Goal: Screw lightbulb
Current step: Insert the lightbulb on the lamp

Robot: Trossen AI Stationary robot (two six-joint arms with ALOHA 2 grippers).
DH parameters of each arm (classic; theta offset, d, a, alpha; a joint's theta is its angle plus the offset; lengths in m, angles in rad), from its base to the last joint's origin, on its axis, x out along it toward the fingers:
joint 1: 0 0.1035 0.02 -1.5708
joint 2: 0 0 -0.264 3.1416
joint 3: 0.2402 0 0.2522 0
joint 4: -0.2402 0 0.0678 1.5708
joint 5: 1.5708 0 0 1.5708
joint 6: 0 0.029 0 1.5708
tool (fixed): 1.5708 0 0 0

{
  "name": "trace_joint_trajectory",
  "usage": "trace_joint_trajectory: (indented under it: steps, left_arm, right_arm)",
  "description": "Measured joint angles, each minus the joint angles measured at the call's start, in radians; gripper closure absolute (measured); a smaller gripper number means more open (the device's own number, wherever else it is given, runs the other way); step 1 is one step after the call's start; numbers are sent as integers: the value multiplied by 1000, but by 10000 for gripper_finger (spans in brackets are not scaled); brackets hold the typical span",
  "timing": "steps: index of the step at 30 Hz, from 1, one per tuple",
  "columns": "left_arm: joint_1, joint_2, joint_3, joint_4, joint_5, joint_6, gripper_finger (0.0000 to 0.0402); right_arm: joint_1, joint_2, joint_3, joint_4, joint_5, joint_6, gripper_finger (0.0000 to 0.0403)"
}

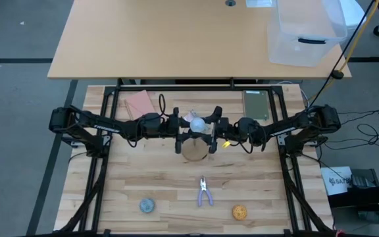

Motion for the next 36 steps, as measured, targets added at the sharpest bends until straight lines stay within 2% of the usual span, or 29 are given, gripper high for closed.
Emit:
trace_joint_trajectory:
  steps: [3, 10, 14, 21, 30, 36]
  left_arm:
    - [0, -1, 0, 0, 0, 0, 236]
    - [-1, -6, -1, -17, -3, 1, 159]
    - [-4, -9, -1, -22, -3, 1, 134]
    - [-6, -16, -1, -37, -3, 5, 129]
    - [-16, -178, 0, -291, -9, 21, 129]
    - [-50, -228, 0, -384, -75, 42, 129]
  right_arm:
    - [1, -2, 38, -75, 6, -8, 150]
    - [1, -1, 104, -198, 5, -30, 150]
    - [2, -1, 120, -236, 4, -26, 150]
    - [2, -2, 120, -241, 4, -8, 149]
    - [2, -2, 120, -252, 7, 16, 149]
    - [2, -3, 121, -272, 25, 50, 149]
